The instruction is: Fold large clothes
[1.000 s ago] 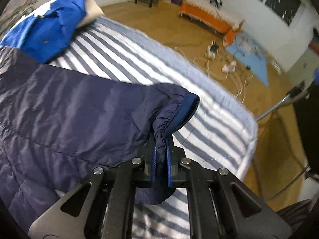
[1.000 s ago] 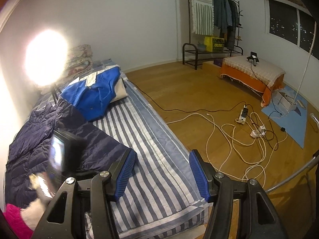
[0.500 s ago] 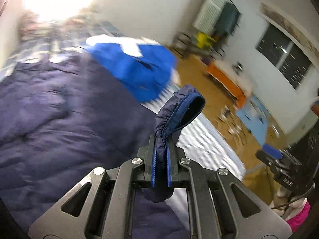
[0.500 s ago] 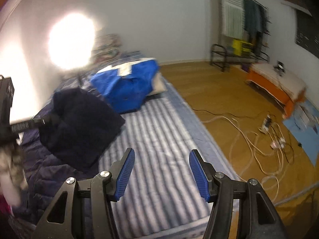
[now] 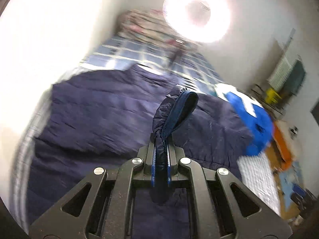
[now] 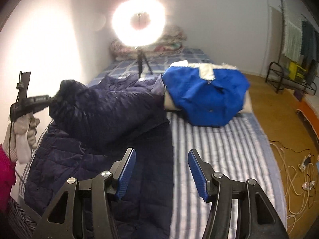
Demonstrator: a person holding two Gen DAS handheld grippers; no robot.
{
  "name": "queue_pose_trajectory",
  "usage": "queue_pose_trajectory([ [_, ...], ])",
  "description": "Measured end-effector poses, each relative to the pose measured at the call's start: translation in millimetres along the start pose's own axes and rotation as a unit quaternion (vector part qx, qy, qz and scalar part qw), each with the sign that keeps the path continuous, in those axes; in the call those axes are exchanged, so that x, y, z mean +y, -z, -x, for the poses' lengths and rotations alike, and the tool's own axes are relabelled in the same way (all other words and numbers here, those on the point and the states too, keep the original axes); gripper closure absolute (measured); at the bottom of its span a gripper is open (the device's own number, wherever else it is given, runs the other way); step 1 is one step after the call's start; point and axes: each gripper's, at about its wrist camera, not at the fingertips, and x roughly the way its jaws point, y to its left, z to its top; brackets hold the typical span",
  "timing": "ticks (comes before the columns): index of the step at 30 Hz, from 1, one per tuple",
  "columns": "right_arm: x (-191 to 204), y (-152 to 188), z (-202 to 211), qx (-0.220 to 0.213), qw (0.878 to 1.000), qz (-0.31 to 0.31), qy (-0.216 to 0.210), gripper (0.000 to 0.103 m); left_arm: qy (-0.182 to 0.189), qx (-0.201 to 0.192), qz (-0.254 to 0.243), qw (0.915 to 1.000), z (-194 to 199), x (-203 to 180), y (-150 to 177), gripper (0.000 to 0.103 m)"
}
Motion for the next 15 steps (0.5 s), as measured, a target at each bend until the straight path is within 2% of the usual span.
queue_pose_trajectory([
  [5,11,3,-24,0.035,0.999,0.007,-0.003,0.046,-0.025,-0.006,0.036,0.9990,-31,59,-11,0.097],
  [10,18,10,-32,0.050,0.999,0.018,0.004,0.046,-0.053,-0.001,0.043,0.9976,-64,97,-10,0.097],
  [15,14,-6,-56,0.064,0.998,0.020,0.005,0.048,-0.053,-0.009,0.050,0.9973,-82,117,-14,0.097],
])
